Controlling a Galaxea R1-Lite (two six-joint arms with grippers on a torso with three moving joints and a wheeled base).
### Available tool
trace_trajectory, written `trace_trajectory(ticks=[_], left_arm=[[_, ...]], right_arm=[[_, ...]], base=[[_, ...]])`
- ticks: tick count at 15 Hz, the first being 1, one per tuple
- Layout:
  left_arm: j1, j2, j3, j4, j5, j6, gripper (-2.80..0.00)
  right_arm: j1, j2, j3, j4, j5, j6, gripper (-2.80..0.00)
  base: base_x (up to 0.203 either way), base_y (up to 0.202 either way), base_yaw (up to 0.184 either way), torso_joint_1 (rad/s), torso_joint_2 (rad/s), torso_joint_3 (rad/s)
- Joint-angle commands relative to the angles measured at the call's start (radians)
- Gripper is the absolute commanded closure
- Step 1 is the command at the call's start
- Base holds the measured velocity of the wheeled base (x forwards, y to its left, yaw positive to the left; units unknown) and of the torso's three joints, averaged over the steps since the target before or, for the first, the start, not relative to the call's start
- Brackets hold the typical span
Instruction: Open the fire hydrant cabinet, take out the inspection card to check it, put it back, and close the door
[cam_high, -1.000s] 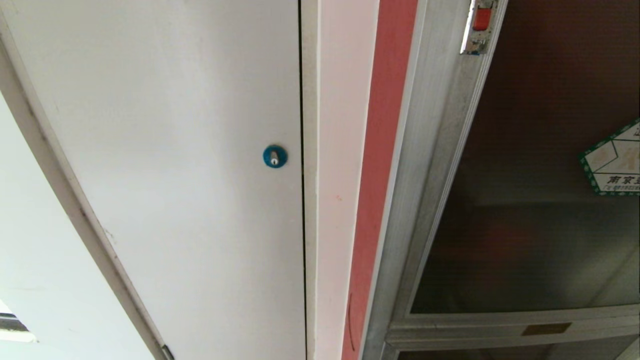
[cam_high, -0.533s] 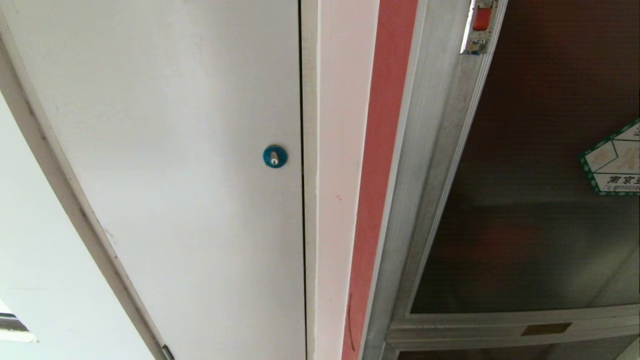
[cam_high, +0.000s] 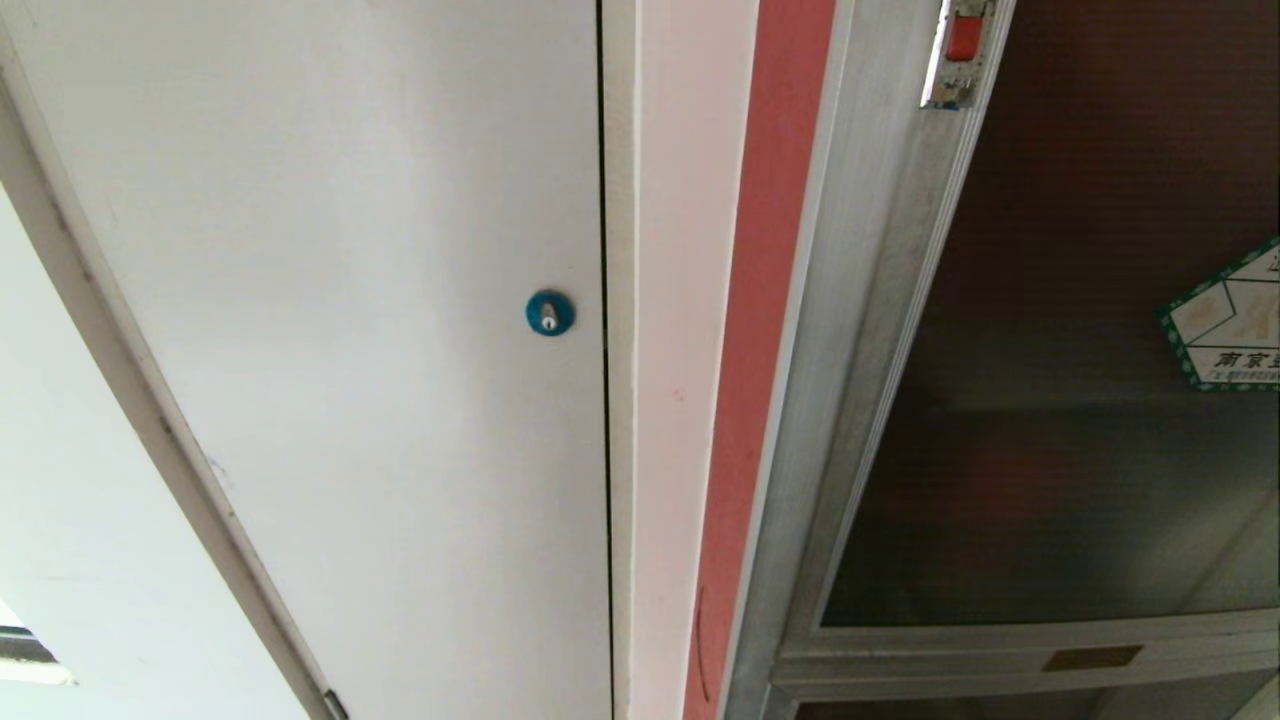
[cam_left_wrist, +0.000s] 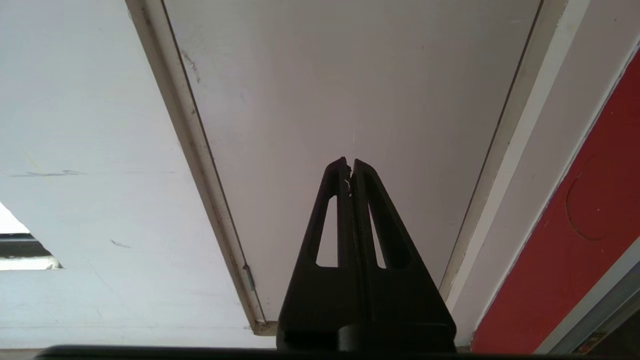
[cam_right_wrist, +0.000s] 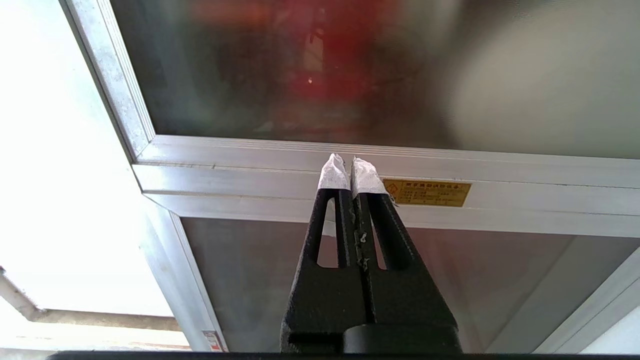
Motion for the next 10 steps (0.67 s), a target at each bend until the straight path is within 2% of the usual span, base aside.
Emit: trace_trajectory(ticks=[1, 10], left_arm=[[0.000, 0.001, 0.008, 0.000, 0.000, 0.000, 0.00], [0.000, 0.001, 0.007, 0.000, 0.000, 0.000, 0.00]], right_arm=[[0.000, -0.002, 0.000, 0.000, 0.000, 0.003, 0.00], [0.000, -0.002, 0.000, 0.000, -0.001, 0.006, 0.00]], base=[[0.000, 0.000, 0.000, 0.000, 0.00, 0.000], [0.000, 0.000, 0.000, 0.000, 0.00, 0.000]])
